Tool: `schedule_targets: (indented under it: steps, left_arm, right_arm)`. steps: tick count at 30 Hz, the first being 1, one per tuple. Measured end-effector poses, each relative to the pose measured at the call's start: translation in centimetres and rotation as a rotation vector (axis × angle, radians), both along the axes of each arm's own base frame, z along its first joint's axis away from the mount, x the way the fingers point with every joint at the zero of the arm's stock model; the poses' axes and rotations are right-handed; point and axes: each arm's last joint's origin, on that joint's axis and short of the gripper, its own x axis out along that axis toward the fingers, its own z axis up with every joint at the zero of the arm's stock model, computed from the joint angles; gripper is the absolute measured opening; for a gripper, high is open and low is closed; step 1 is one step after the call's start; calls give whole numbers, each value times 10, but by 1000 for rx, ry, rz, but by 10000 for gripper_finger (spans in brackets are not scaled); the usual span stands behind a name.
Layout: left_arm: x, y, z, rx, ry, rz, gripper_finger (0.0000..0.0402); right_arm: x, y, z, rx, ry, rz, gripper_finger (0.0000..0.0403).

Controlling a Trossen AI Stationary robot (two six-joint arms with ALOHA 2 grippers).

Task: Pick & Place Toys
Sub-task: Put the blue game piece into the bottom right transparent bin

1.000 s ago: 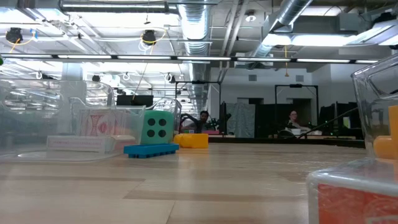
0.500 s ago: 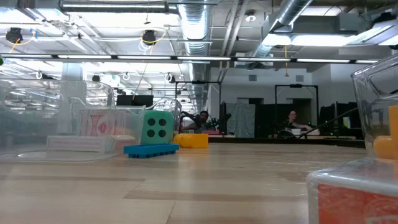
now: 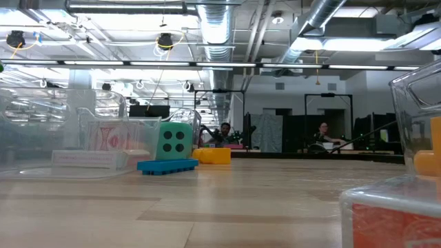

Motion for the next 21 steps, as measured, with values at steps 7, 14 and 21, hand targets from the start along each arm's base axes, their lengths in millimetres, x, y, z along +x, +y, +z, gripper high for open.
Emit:
schedule_targets:
  steps: [7,14,21]
  left_arm:
    - [0,0,0,0,0,0,231]
    - [0,0,0,0,0,0,231]
    - [0,0,0,-2,-2,0,231]
  right_arm:
    - [29,-19,26,-340,-202,-36,193]
    - [54,-33,29,-375,-156,-109,193]
    - [63,-40,26,-333,-75,-110,193]
